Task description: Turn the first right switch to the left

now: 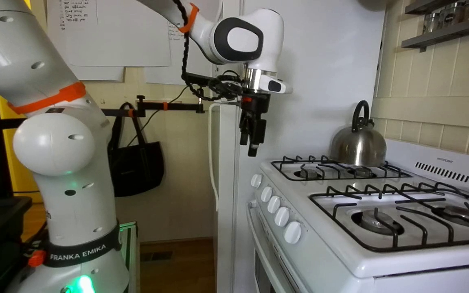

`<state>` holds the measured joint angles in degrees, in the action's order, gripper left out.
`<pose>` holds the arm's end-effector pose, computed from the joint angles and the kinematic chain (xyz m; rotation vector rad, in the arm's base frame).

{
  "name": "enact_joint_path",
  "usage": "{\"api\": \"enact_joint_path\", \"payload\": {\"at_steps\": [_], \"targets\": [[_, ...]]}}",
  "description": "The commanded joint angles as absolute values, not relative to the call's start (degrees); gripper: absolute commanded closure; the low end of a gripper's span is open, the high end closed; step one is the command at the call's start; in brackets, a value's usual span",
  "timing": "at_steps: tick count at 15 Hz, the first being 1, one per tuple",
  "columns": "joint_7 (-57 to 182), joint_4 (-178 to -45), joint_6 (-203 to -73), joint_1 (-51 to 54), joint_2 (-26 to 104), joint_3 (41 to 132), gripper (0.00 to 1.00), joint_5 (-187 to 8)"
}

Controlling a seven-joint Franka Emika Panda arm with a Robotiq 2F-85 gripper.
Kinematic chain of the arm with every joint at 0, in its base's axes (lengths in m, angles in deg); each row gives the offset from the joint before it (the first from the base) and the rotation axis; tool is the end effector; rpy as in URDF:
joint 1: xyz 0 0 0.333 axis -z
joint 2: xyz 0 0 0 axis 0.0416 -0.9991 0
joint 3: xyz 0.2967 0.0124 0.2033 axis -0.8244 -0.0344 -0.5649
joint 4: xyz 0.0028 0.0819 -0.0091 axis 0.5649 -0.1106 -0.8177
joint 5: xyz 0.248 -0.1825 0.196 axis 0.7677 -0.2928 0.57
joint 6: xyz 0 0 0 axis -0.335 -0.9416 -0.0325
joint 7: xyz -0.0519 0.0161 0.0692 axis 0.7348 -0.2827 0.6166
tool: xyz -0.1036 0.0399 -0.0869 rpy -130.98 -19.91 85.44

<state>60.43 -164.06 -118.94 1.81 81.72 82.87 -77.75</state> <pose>0.3474 0.0137 0.4486 -2.9889 0.2697 0.0960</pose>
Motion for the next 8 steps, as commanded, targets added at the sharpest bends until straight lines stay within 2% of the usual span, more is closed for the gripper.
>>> {"api": "enact_joint_path", "payload": {"at_steps": [1, 8], "targets": [[58.8, -165.6, -125.3, 2.7, 78.2, 83.4, 0.0, -74.1], [60.1, -165.1, -125.7, 2.7, 77.6, 83.9, 0.0, -73.3]]}}
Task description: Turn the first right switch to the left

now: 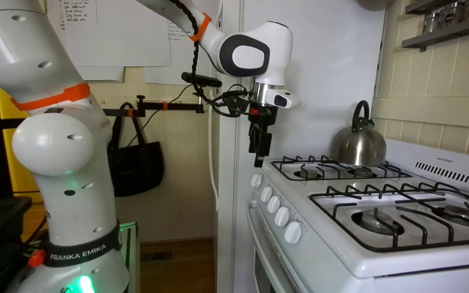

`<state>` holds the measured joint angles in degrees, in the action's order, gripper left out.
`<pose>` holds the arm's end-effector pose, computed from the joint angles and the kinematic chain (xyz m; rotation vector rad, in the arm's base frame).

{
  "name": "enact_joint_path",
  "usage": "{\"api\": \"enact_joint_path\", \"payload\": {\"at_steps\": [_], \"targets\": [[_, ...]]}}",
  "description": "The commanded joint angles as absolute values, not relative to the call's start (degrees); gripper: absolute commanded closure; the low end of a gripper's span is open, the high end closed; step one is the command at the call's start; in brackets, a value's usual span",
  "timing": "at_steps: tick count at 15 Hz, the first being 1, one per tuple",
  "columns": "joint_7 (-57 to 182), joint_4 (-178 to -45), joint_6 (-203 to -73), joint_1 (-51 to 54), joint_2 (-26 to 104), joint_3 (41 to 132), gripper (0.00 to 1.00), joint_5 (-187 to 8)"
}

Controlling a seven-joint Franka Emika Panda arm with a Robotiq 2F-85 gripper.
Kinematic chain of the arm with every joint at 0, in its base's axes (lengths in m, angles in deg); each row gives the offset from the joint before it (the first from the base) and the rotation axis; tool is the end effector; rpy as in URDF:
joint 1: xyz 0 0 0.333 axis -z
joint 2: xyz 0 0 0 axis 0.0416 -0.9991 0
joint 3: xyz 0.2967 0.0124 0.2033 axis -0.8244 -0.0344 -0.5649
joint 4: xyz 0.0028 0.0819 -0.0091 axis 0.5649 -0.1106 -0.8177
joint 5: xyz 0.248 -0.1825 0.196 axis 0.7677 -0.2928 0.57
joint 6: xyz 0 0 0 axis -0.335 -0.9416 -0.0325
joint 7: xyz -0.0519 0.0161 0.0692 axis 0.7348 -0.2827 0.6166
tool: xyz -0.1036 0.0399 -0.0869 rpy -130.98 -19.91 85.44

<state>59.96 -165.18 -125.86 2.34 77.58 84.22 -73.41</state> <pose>0.3681 0.0041 0.4250 -2.9092 0.4036 0.0543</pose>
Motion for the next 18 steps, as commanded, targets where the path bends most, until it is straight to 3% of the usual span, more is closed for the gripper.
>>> {"api": "enact_joint_path", "payload": {"at_steps": [1, 8, 18], "targets": [[60.1, -165.1, -125.7, 2.7, 77.6, 83.9, 0.0, -73.3], [60.1, -165.1, -125.7, 2.7, 77.6, 83.9, 0.0, -73.3], [49.6, -168.8, -132.7, 10.7, 75.6, 85.1, 0.0, -78.5]]}}
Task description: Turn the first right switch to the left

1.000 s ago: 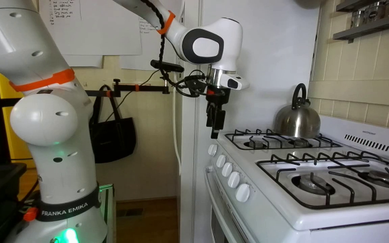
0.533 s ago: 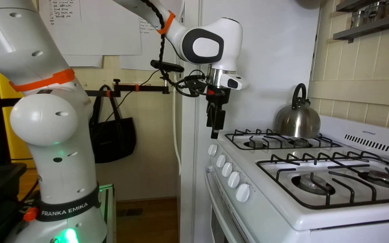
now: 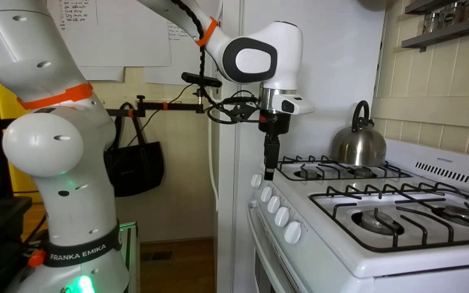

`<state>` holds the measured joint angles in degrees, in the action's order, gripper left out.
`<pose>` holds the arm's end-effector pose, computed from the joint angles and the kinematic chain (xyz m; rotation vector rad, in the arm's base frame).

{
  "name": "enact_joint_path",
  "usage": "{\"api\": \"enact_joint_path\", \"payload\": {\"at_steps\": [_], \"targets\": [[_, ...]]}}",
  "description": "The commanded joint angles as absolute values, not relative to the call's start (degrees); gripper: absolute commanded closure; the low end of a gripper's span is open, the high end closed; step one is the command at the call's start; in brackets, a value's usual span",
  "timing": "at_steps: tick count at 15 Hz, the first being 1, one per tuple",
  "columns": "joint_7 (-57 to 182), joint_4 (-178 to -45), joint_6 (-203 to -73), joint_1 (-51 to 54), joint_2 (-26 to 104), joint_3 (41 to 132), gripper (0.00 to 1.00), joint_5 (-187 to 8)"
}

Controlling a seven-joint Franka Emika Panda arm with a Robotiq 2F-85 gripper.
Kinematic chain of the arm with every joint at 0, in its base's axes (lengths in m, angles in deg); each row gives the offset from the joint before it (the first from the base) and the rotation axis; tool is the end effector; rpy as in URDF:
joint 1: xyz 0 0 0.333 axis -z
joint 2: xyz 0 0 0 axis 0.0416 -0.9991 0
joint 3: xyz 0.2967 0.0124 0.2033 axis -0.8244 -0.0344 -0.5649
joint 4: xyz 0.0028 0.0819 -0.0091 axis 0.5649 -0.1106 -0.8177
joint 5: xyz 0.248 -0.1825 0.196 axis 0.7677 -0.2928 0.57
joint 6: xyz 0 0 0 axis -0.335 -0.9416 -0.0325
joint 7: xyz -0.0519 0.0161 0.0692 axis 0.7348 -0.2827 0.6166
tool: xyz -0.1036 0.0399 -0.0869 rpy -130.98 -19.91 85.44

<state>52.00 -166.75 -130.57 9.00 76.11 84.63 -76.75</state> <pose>0.3704 -0.0482 0.4101 -2.8913 0.7619 0.0101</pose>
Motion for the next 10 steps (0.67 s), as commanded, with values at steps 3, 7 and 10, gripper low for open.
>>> {"api": "enact_joint_path", "payload": {"at_steps": [3, 7, 10], "targets": [[49.8, -170.6, -134.5, 12.4, 74.6, 86.0, 0.0, -80.0], [50.1, -173.4, -144.0, 13.2, 72.6, 86.7, 0.0, -80.3], [51.0, -175.3, -152.7, 12.3, 71.0, 86.8, 0.0, -78.7]]}}
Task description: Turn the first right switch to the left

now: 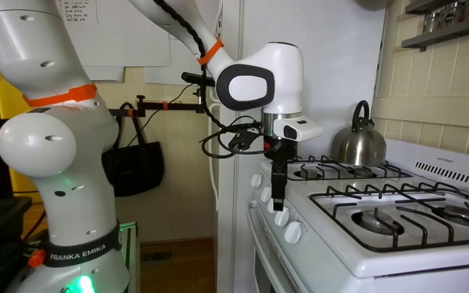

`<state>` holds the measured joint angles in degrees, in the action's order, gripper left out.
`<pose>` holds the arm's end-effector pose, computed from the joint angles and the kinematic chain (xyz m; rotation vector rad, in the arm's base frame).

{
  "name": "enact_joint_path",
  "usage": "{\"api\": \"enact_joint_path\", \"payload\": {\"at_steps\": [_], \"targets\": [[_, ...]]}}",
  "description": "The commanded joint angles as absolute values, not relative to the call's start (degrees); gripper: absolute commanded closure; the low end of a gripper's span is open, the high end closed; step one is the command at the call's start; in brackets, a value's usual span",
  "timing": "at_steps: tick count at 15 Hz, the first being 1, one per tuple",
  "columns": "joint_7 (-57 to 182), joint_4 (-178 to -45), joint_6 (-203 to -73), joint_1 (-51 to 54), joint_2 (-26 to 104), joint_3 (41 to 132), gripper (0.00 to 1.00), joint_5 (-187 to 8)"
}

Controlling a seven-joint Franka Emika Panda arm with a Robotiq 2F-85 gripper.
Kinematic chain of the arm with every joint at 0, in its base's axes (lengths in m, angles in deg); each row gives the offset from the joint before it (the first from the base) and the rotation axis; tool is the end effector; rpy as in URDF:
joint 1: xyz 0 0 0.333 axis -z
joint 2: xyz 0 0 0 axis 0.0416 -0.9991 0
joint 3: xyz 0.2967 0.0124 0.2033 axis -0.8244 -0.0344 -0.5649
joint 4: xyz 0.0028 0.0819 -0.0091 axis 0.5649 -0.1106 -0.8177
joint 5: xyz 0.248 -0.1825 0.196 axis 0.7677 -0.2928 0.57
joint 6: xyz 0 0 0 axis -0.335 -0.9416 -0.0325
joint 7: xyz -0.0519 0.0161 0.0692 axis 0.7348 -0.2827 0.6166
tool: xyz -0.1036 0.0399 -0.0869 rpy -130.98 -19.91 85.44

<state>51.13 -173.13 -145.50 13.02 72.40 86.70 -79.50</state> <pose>0.3648 -0.0952 0.3634 -2.8873 0.9373 -0.1276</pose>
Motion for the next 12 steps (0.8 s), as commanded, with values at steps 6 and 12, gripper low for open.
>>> {"api": "enact_joint_path", "payload": {"at_steps": [6, 12], "targets": [[51.0, -174.1, -151.1, 12.5, 71.0, 87.0, 0.0, -79.5], [55.4, -174.0, -151.5, 11.5, 69.9, 88.2, 0.0, -78.4]]}}
